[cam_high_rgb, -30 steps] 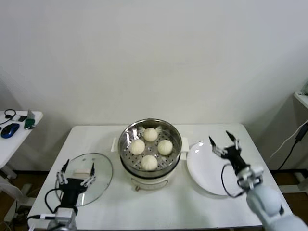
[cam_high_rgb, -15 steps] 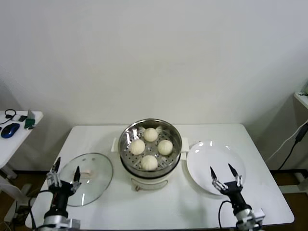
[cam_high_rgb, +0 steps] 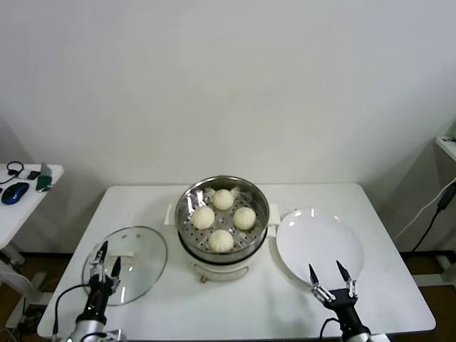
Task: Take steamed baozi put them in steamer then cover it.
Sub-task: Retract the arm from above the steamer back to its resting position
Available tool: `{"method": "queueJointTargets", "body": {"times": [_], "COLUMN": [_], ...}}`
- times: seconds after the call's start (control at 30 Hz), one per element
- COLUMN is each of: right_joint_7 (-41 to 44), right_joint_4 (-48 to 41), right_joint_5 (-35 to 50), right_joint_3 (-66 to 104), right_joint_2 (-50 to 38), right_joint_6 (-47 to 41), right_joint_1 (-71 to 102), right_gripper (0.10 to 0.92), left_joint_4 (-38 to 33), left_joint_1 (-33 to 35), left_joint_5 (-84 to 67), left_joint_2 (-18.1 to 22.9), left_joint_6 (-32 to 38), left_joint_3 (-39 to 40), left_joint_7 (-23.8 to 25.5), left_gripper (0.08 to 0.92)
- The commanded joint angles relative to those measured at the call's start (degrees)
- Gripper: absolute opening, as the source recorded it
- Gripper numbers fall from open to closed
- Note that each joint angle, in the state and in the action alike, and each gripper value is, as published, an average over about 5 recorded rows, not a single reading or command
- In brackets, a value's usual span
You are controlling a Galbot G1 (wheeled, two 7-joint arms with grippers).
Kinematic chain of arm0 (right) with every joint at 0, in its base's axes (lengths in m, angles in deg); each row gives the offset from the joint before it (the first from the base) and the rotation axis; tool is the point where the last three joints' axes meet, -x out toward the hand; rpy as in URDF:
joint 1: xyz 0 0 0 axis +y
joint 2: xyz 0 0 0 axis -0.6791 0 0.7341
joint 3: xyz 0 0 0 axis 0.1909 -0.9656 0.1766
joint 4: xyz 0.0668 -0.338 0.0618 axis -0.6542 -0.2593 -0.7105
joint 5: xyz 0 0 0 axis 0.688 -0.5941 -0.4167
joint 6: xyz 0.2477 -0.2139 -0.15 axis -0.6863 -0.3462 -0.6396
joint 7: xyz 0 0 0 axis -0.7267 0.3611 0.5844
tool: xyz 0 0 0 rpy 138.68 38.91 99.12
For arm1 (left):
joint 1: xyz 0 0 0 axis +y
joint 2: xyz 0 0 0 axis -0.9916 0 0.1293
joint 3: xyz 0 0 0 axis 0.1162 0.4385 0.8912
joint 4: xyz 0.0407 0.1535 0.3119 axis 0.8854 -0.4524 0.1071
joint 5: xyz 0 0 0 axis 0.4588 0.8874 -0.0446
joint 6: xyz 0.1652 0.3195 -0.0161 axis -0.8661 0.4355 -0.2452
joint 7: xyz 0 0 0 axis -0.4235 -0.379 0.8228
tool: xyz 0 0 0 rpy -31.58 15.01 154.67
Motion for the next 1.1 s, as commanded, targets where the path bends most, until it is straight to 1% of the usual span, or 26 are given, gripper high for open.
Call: {"method": "queueJointTargets", "body": {"times": [0.03, 0.37, 0.7, 1.1], "right_joint_7": [-0.42, -0.98, -1.86, -2.17], "right_joint_4": [0.47, 1.18, 1.23, 0.86], "right_joint_5": [-0.26, -0.60, -1.60, -2.40], "right_joint_3": [-0.28, -0.48, -1.54, -2.67], "right_joint_2": [0.63, 0.67, 0.74, 0.59], "right_joint_6": [0.99, 1.04, 1.84, 2.31], "right_joint_1": [1.38, 1.61, 2.12, 1.95], "right_gripper": [0.823, 0.823, 0.823, 0.823], "left_joint_4": [10.13, 14.21, 16.62, 17.76], "left_joint_1": [-4.47, -7.99, -11.89, -12.81], "left_joint_5": [5.63, 5.30, 3.60, 2.94], "left_joint_2": [-1.09, -1.40, -2.04, -1.65], "left_joint_6": [0.82, 0.67, -0.13, -0.14], "left_joint_3": [0.10, 0.46, 1.02, 1.85], "left_joint_7": [-1.26, -0.98, 0.03, -1.12], "left_gripper": [0.823, 0.823, 0.823, 0.818]}}
